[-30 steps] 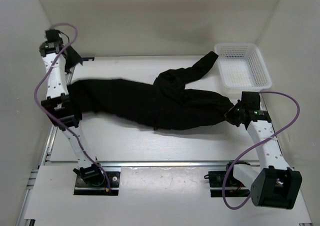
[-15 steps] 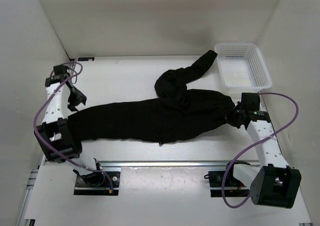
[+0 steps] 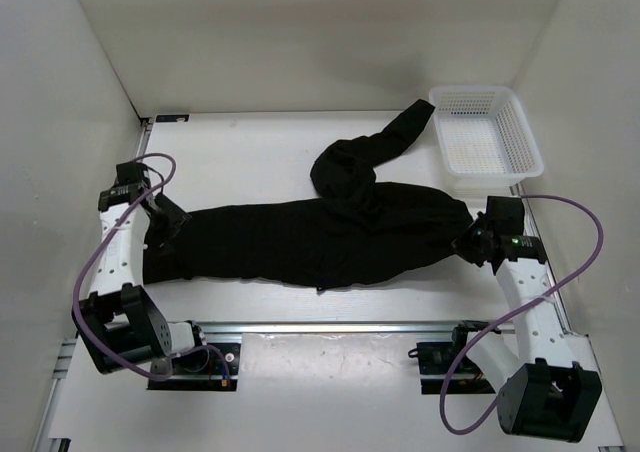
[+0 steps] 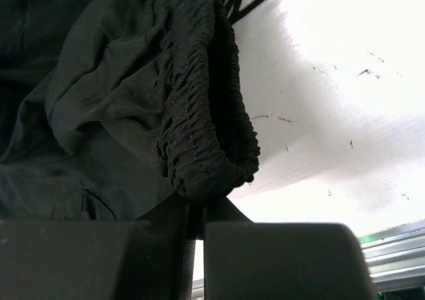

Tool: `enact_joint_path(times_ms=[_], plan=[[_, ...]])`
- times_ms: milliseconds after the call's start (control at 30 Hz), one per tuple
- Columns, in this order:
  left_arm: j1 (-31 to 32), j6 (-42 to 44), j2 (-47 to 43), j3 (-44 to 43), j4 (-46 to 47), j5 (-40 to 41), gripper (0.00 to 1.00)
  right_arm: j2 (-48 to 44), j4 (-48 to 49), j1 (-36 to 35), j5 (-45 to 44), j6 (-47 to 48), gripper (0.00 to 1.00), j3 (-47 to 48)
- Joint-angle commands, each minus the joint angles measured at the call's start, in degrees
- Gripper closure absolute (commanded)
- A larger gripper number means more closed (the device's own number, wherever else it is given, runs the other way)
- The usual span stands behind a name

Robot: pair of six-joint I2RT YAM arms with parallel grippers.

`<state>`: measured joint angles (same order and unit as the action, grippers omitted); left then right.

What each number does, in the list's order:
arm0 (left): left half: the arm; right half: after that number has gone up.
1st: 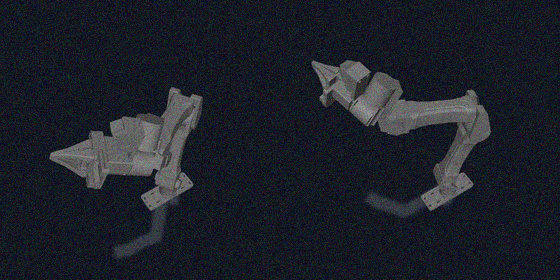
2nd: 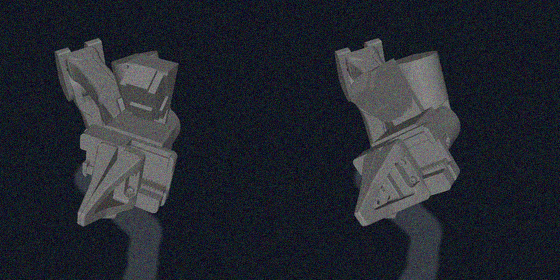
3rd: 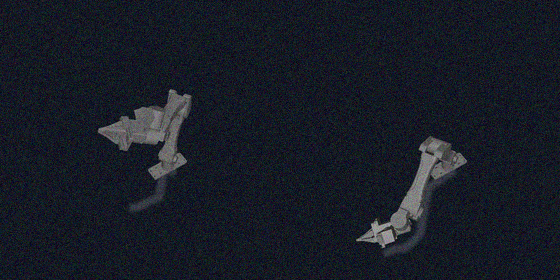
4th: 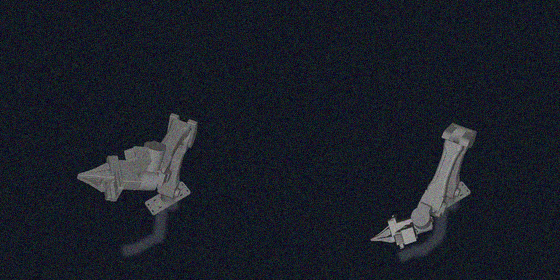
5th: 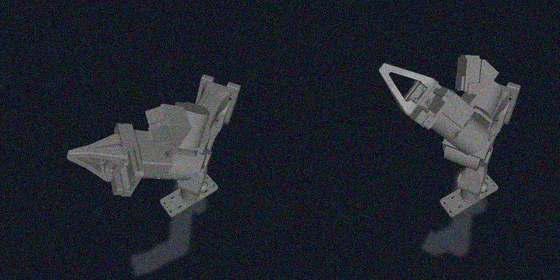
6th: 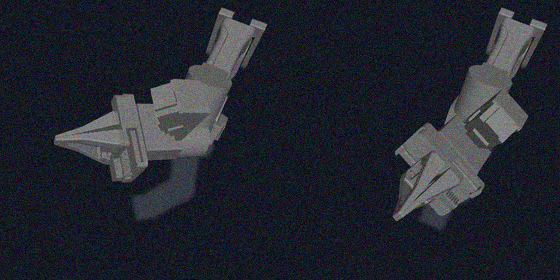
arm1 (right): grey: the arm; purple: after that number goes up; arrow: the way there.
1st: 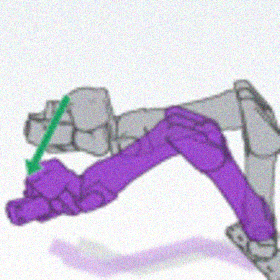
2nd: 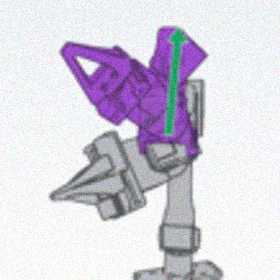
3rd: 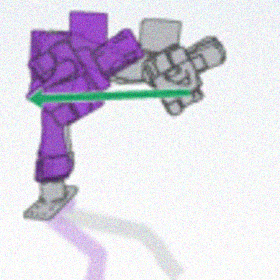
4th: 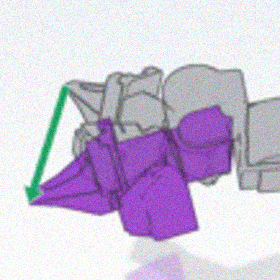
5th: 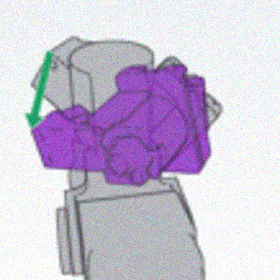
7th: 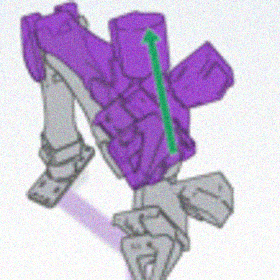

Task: Fold and stack the trousers
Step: Flatten the trousers out

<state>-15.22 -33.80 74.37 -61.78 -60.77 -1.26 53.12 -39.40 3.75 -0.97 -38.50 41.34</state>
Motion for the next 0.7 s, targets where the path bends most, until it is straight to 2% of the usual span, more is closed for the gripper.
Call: enact_joint_path(times_ms=[0, 167, 300, 567, 667], plan=[[-1.90, -3.28, 0.50, -0.10, 2.32, -2.96, 0.30, -1.80, -1.74, 0.29, 0.27, 1.06, 1.00, -0.82], [-3.41, -3.82, 11.65, -0.70, 6.18, -0.07, 0.32, -1.80, -1.74, 0.29, 0.80, 1.67, 1.00, -0.82], [-3.93, -5.22, 16.15, -3.96, 7.42, 4.76, 0.30, -0.74, -1.74, 0.29, 1.32, 2.29, 1.00, 0.31], [-5.08, -4.69, 24.49, -19.05, 8.48, 11.62, 0.31, 2.33, -1.74, 0.29, 1.85, 3.96, 1.00, 2.07], [-5.61, -4.69, 32.14, -25.29, 7.43, 9.17, 0.30, 3.56, -1.74, 0.29, 1.85, 4.49, 1.00, 2.60]])
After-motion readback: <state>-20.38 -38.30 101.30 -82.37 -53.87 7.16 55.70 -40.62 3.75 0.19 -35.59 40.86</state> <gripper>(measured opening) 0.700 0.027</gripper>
